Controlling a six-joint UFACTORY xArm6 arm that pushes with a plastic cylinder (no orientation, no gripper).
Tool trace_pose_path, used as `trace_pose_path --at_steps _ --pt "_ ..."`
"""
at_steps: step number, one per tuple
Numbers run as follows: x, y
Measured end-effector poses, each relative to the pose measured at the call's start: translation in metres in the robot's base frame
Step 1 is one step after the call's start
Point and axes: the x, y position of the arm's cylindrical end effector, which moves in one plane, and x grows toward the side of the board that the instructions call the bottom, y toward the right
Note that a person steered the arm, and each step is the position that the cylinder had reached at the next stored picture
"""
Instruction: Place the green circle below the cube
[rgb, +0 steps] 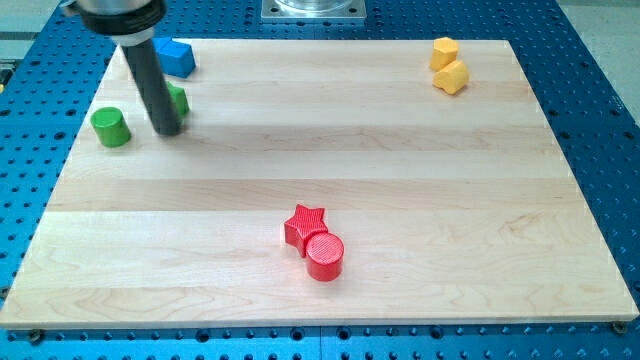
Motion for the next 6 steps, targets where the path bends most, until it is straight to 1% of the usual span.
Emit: trace_pose_path --at_steps 1,2,3,4,5,6 --pt "-0.020 -0.002" --pt "-0.004 0.042" --pt "0.073 -0.026" --pt "0.045 -0.092" --pt "-0.032 -0.013" --pt "-0.001 -0.026"
